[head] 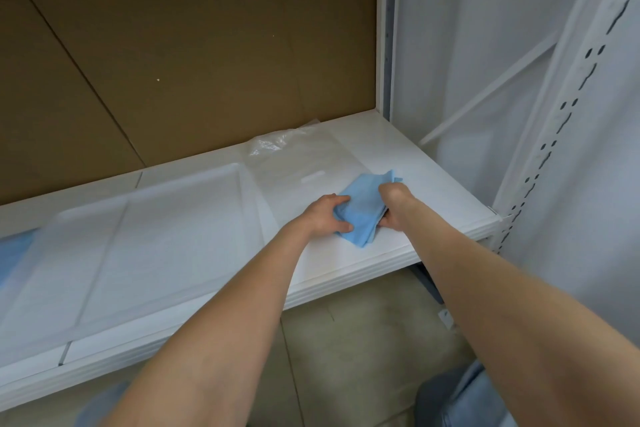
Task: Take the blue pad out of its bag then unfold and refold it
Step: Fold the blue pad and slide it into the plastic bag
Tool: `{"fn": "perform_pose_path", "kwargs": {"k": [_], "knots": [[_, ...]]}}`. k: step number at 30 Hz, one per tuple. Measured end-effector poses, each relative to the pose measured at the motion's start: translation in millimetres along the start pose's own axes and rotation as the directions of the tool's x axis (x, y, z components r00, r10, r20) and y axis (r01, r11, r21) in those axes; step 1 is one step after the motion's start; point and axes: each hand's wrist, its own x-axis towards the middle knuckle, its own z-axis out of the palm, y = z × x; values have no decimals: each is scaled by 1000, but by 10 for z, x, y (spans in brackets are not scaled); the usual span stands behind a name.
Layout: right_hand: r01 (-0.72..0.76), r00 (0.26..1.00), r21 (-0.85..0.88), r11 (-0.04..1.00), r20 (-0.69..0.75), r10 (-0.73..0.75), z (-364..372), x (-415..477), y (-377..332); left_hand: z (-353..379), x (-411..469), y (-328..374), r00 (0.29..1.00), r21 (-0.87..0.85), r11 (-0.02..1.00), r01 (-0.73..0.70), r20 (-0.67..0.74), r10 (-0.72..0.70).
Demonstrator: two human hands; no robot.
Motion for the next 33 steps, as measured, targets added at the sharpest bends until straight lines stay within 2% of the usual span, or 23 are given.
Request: {"fn": "perform_pose_path", "kwargs": {"k": [3, 5, 9, 10, 14, 18, 25, 33], "knots": [[24, 996, -81, 996, -79, -30, -99, 4, -52, -37, -35, -17, 998, -106, 994, -14, -67, 7], [61, 993, -125, 990, -88, -73, -213, 6, -88, -70, -77, -42, 995, -94, 995, -13, -104, 3], [44, 991, 5, 999, -126, -43, -362, -13, -73, -69, -125, -121, 993, 222, 973, 69, -110, -45], [45, 993, 47, 998, -110, -40, -367, -35, -64, -60, -128, -124, 991, 254, 964, 84, -123, -54], [47, 999, 27, 999, -14, -46, -340, -128, -30, -55, -120, -108, 977, 199, 976, 92, -206, -50], [51, 998, -10, 999, -27, -51, -357, -136, -21, -77, -116, -97, 970, 138, 984, 109, -233, -74], [71, 997, 140, 988, -11, -70, -428, -110, 4, -129, -133, -122, 963, -20, 992, 121, -241, -122], [77, 993, 233, 969, 73, -97, -446, -184, -29, -110, -123, -46, 929, -57, 974, 219, -292, -226]]}}
